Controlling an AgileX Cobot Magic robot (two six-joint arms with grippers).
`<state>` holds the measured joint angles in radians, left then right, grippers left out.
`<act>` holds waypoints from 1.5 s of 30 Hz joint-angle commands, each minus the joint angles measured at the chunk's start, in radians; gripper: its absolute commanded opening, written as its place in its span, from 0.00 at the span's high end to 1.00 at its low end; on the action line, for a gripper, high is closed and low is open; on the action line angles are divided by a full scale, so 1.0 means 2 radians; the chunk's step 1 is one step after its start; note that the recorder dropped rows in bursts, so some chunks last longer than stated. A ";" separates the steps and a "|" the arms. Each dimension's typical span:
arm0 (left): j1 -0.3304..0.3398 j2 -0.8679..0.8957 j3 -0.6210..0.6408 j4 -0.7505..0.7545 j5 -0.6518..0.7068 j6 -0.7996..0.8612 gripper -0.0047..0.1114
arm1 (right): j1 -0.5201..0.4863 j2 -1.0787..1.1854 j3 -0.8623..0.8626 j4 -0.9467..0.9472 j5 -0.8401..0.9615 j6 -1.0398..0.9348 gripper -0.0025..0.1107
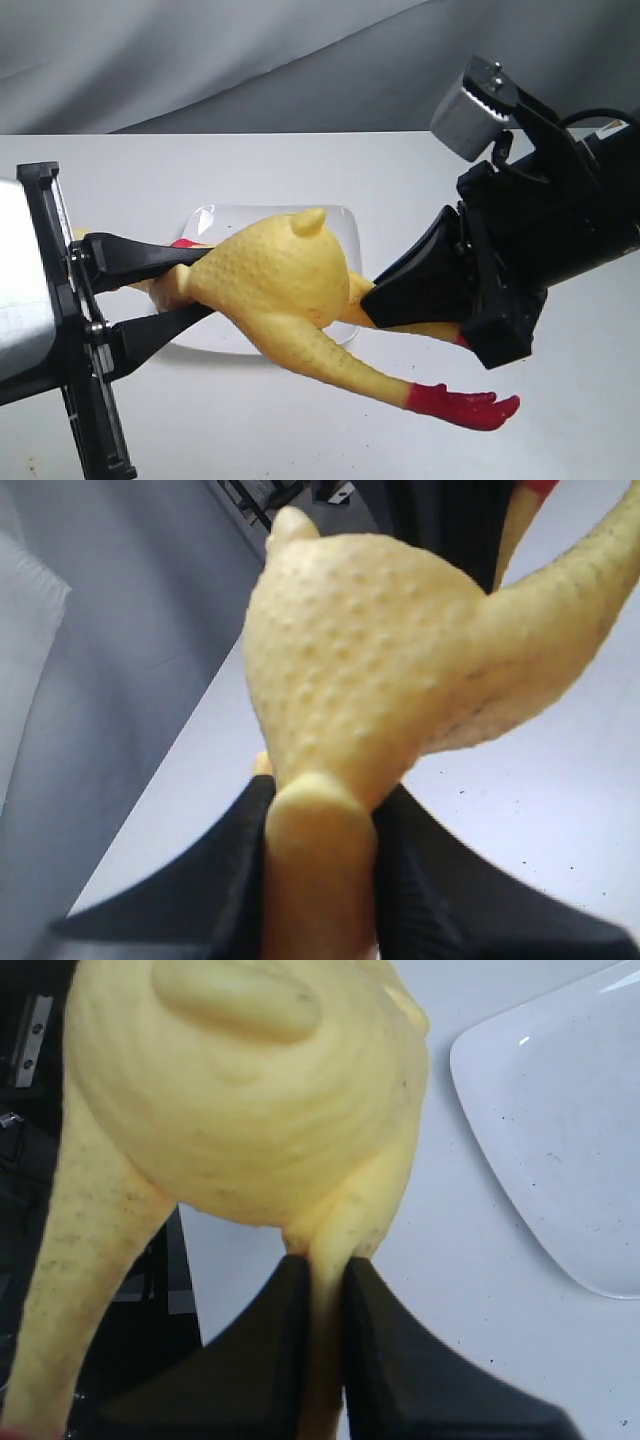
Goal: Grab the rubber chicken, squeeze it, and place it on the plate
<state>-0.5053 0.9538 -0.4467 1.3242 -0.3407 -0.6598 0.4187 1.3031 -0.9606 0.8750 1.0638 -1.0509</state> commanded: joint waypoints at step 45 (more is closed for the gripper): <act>-0.003 -0.135 -0.061 -0.119 0.162 -0.022 0.54 | 0.001 0.287 -0.001 0.209 -0.332 -0.248 0.49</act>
<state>-0.5053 0.6918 -0.5623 1.0880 -0.0272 -0.6709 0.4187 1.9001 -0.9606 1.3889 0.4203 -1.6553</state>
